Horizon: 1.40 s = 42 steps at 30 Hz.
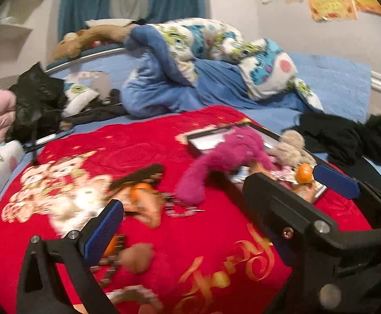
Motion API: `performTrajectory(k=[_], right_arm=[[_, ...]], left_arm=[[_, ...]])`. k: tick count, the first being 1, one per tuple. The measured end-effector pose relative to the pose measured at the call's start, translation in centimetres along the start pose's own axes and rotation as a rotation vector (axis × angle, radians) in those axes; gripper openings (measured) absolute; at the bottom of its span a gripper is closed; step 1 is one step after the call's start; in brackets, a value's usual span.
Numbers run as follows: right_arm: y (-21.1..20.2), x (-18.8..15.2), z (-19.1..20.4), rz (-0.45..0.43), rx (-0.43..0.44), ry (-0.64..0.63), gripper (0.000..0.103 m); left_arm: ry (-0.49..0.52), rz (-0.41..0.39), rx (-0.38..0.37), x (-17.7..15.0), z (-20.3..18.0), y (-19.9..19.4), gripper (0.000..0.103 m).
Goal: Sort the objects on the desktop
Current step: 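Move both grippers back from the box toward the remaining items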
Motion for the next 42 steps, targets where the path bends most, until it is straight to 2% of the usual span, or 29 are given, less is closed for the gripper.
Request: performTrajectory(k=[5, 9, 12, 15, 19, 22, 25, 28, 31, 34, 36, 42], right_arm=[[0.6, 0.6, 6.0, -0.003, 0.107, 0.003, 0.103], [1.3, 0.2, 9.8, 0.014, 0.14, -0.013, 0.103], [1.8, -0.5, 11.8, 0.034, 0.186, -0.02, 0.103], [2.8, -1.6, 13.1, 0.078, 0.213, -0.048, 0.103], [4.1, -3.6, 13.8, 0.163, 0.218, -0.076, 0.103], [4.8, -4.8, 13.1, 0.208, 0.183, -0.099, 0.103], [5.0, -5.7, 12.3, 0.235, 0.141, -0.146, 0.103], [5.2, -6.9, 11.9, 0.292, 0.138, -0.175, 0.103], [5.3, -8.3, 11.3, 0.354, 0.142, -0.169, 0.103], [5.4, -9.4, 10.9, 0.4, 0.144, -0.158, 0.095], [5.4, -9.9, 10.6, 0.424, 0.145, -0.144, 0.094], [5.9, -11.4, 10.5, 0.501, 0.171, -0.108, 0.093]], left_arm=[[-0.045, -0.019, 0.073, 0.0, 6.2, -3.4, 0.103], [-0.079, -0.025, 0.127, -0.9, 10.9, -6.1, 0.103], [-0.131, -0.007, 0.13, -2.1, 14.5, -7.3, 0.103], [-0.141, 0.018, 0.162, -3.3, 16.8, -7.3, 0.103], [-0.143, 0.083, 0.141, -5.1, 17.5, -6.5, 0.103], [-0.128, 0.128, 0.123, -6.2, 17.2, -6.0, 0.103], [-0.094, 0.179, 0.126, -7.5, 16.6, -5.3, 0.103], [-0.069, 0.223, 0.139, -8.5, 16.3, -4.7, 0.103], [-0.084, 0.258, 0.151, -9.2, 16.5, -4.1, 0.103], [-0.085, 0.308, 0.157, -10.2, 16.6, -3.5, 0.103], [-0.07, 0.346, 0.162, -11.0, 16.3, -3.0, 0.103], [-0.009, 0.364, 0.197, -11.9, 15.9, -2.6, 0.103]])
Point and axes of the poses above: each gripper's, at about its wrist camera, not at the fingertips, and y roughly the way its jaws point, z to its left, x to its top, the point moved 9 cm from there along y, roughly the way its jaws point, and after that the axes turned 5 degrees about -y, right-handed, at the moved point
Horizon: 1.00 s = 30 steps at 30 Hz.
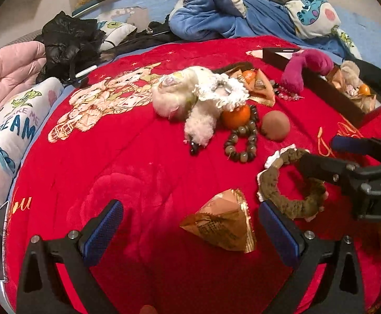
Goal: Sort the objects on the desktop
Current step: 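Move both grippers back from the box toward the remaining items, then grasp another triangular snack packet with the left gripper while the right gripper grasps the brown scrunchie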
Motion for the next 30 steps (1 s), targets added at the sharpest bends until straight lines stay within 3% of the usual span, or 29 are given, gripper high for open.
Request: performTrajectory(k=[3, 7, 18, 20, 23, 26, 28, 30], right_arm=[[1.0, -0.7, 0.8, 0.048, 0.037, -0.019, 0.092], [1.4, -1.0, 1.4, 0.069, -0.026, -0.079, 0.092], [2.1, -1.6, 1.3, 0.086, -0.157, -0.063, 0.096], [2.2, -1.7, 1.3, 0.091, -0.173, -0.067, 0.093], [2.2, -1.6, 1.5, 0.091, -0.179, -0.065, 0.079], [1.9, -1.6, 2.0, 0.083, -0.174, -0.065, 0.064], [1.6, -1.6, 2.3, 0.076, -0.172, -0.066, 0.052], [1.5, -1.6, 2.4, 0.073, -0.169, -0.051, 0.039]], left_arm=[[-0.009, 0.016, 0.011, -0.3, 0.6, 0.3, 0.103], [0.006, 0.039, 0.031, -0.8, 1.3, 1.1, 0.103], [-0.046, 0.07, -0.054, -1.7, 1.4, 2.4, 0.103], [-0.045, 0.07, -0.051, -1.7, 1.3, 2.3, 0.103], [-0.052, 0.069, -0.053, -1.6, 1.3, 2.3, 0.103], [-0.054, 0.051, -0.073, -1.4, 1.0, 1.8, 0.086], [-0.05, 0.032, -0.085, -1.2, 0.6, 1.3, 0.052], [-0.048, 0.025, -0.075, -1.2, 0.5, 1.1, 0.051]])
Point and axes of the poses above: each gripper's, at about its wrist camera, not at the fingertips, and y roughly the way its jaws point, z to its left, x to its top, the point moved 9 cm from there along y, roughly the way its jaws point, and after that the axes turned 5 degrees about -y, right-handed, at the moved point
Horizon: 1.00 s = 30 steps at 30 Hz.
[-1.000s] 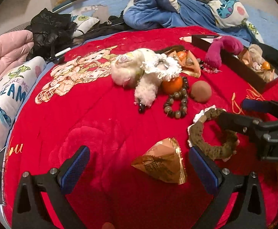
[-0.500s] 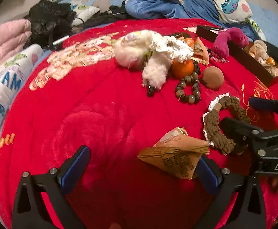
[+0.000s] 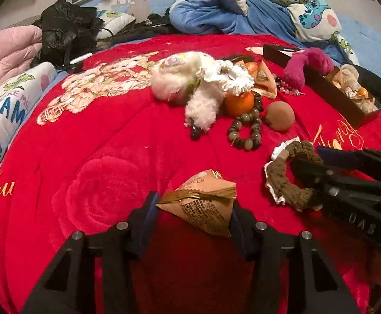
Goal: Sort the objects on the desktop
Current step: 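Grasp another triangular snack packet with the left gripper while the right gripper grasps the brown scrunchie, then carry the snack packet and brown scrunchie in both grippers over the black box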
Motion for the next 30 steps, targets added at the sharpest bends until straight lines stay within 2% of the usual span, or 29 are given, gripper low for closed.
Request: performTrajectory(k=[3, 4, 7, 12, 21, 30], right_arm=[[-0.5, 0.0, -1.0, -0.001, -0.015, 0.055, 0.013], [-0.6, -0.1, -1.2, -0.001, 0.017, 0.074, 0.011], [-0.8, -0.1, -1.7, -0.004, 0.057, 0.106, 0.01], [-1.2, 0.3, -1.8, -0.022, 0.067, 0.12, 0.01], [-2.9, 1.2, -2.0, -0.078, 0.124, 0.164, 0.01], [-5.3, 1.6, -5.9, -0.151, 0.138, 0.247, 0.01]], left_arm=[[0.005, -0.007, 0.003, 0.1, -0.1, -0.2, 0.049], [0.003, -0.011, 0.0, 0.1, 0.0, -0.3, 0.049], [0.014, -0.028, 0.005, 0.1, 0.0, -0.7, 0.048], [0.02, -0.061, 0.0, 0.5, -0.3, -1.6, 0.048], [-0.014, -0.122, -0.024, 1.6, -0.6, -3.1, 0.048], [0.004, -0.148, -0.066, 2.5, -3.7, -3.6, 0.048]])
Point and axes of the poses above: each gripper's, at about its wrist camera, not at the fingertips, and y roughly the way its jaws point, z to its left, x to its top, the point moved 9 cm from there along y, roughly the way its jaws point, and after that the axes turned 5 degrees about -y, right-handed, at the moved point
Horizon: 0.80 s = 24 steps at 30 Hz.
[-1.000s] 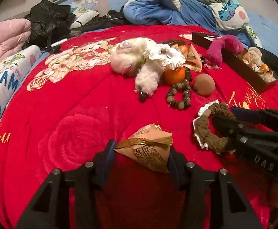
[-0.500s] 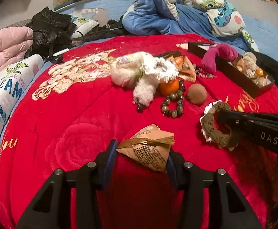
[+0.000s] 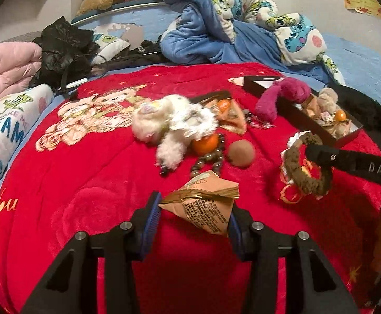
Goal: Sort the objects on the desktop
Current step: 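Carry the snack packet and brown scrunchie in both grippers over the black box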
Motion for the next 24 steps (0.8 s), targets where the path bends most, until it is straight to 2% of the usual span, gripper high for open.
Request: performTrajectory(k=[3, 9, 16, 22, 24], right_arm=[[-1.7, 0.6, -2.5, -0.038, -0.037, 0.015, 0.01], [-5.6, 1.7, -8.8, -0.122, -0.065, 0.135, 0.01], [-10.9, 1.2, -17.2, -0.207, -0.144, 0.237, 0.01], [-14.1, -0.1, -21.1, -0.241, -0.198, 0.246, 0.01], [-14.8, -0.5, -21.8, -0.247, -0.208, 0.248, 0.01]], left_arm=[[0.016, -0.009, -0.025, 0.5, -2.0, 0.2, 0.048], [0.05, -0.027, -0.104, 1.4, -8.3, 0.9, 0.048], [0.124, -0.033, -0.23, 1.8, -18.6, 1.6, 0.048], [0.115, -0.018, -0.342, 1.4, -26.5, 2.0, 0.048], [0.155, -0.033, -0.32, 1.1, -28.4, 1.9, 0.048]])
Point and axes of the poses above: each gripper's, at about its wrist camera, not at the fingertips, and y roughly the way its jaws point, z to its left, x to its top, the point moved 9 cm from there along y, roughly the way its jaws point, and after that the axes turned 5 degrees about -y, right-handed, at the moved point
